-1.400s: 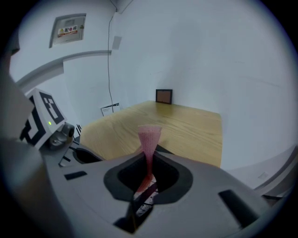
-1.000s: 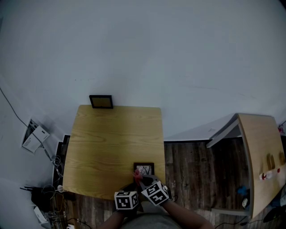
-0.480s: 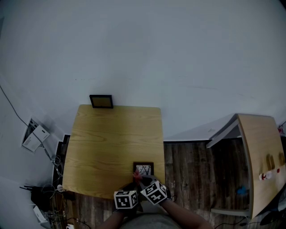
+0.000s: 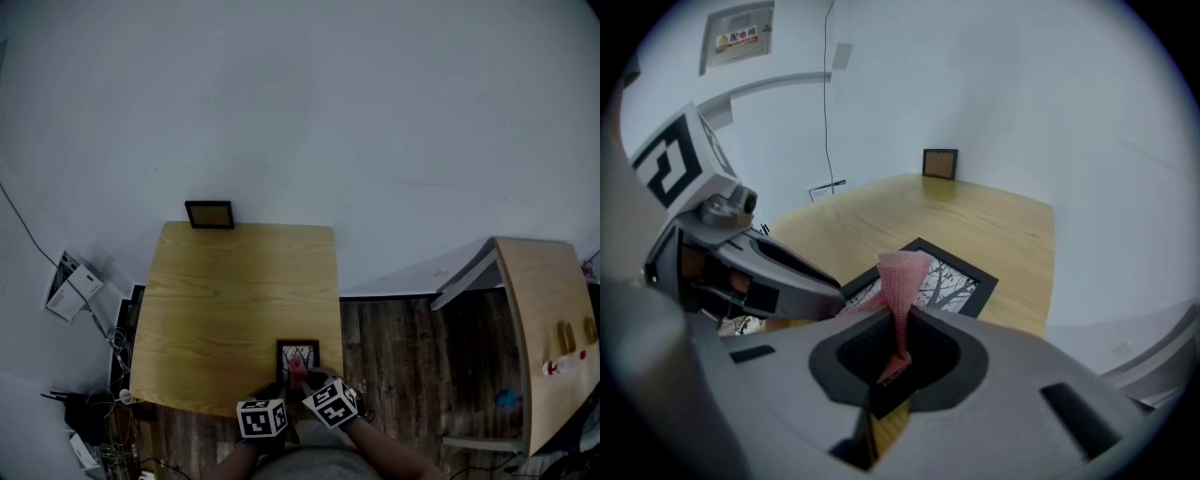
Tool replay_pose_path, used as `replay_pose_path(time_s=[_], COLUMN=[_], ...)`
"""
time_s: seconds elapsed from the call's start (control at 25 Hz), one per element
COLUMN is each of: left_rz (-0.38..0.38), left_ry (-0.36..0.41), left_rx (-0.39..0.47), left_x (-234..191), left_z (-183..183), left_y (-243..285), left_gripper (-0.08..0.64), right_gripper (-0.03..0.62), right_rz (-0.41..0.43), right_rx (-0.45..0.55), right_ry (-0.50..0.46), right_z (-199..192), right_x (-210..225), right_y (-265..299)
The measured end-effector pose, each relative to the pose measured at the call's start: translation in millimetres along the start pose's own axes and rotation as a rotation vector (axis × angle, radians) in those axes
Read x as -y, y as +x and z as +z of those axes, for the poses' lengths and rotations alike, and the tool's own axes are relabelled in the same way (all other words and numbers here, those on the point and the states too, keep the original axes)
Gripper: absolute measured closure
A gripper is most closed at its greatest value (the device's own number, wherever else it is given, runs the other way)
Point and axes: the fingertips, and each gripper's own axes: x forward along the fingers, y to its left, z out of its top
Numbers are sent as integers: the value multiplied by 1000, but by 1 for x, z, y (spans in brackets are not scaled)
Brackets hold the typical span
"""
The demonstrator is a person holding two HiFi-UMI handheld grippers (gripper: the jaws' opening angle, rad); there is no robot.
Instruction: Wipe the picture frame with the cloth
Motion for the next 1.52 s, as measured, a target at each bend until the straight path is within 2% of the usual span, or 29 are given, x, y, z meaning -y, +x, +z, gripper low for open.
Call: replay_pose_path(time_s=[0.64, 0.8, 1.0, 1.24, 1.52], left_rz=[8, -4, 28, 15, -12], left_ry=[5, -41, 5, -23, -5], left_rx=[16, 29, 60, 110, 184], left_x=[-1, -3, -11, -14, -4], left_z=[0, 1, 6, 3, -7], left_y=[-1, -3, -15, -40, -80], left_gripper=[469, 469, 471, 486, 518], right_gripper=[574, 574, 574, 574, 574], right_rz=[-62, -88, -113, -91, -76], right_rx=[0, 13, 104, 204, 310], right_ry=[42, 37, 75, 141, 242], right_z=[-8, -5, 8, 10, 5], right_x=[11, 9, 1, -23, -51], right_y=[-7, -10, -25, -48, -86])
